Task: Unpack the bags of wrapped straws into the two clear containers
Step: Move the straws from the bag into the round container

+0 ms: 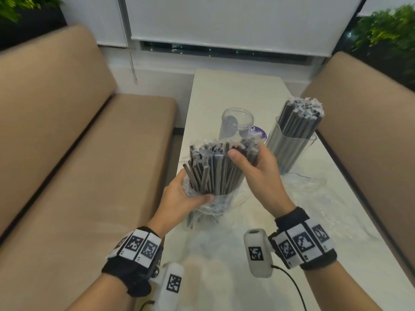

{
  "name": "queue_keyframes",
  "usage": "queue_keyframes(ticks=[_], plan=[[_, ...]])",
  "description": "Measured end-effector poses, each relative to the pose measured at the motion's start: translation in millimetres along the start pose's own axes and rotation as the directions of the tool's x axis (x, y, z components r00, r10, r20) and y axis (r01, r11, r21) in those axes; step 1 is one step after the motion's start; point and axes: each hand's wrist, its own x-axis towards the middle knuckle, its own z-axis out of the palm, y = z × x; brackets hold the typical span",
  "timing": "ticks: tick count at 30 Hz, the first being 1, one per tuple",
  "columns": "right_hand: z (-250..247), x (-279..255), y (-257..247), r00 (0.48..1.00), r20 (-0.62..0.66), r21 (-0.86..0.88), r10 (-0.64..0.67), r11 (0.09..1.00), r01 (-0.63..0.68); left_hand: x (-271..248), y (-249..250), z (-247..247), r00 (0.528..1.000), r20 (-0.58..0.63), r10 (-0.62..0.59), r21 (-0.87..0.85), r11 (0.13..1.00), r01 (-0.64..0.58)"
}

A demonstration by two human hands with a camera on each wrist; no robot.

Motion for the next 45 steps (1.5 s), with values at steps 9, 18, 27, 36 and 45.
queue_keyframes(ticks=[9, 18, 27, 36, 45], plan=[[-24.5, 83.8, -45.9, 0.986, -0.084, -0.007, -0.141, 0.99, 0.141, 39.1, 6.2, 6.9, 0.999, 0.04, 0.012, -0.027, 1.0, -0.011], [-23.0, 96.6, -42.9, 0.999, 0.051, 0.06, -0.006, 0.998, 0.003, 44.9, -1.8, 16.8, 0.999, 0.046, 0.01, -0.096, 0.995, -0.006], [-7.8, 83.5, -39.7, 0.981, 0.193, 0.066, -0.009, 0.998, -0.004, 43.3, 0.9, 8.9, 0.999, 0.035, 0.002, -0.084, 0.997, 0.001], [-34.8, 129.1, -77.7, 0.996, 0.087, 0.292, -0.031, 0.956, 0.004, 70.2, 40.5, -19.3, 0.995, 0.09, 0.037, 0.094, 0.995, -0.045], [-70.5, 183.6, -127.9, 0.959, -0.258, 0.41, -0.119, 0.885, 0.22, 92.3, 25.9, -26.3, 0.99, 0.108, -0.089, 0.109, 0.991, 0.077]])
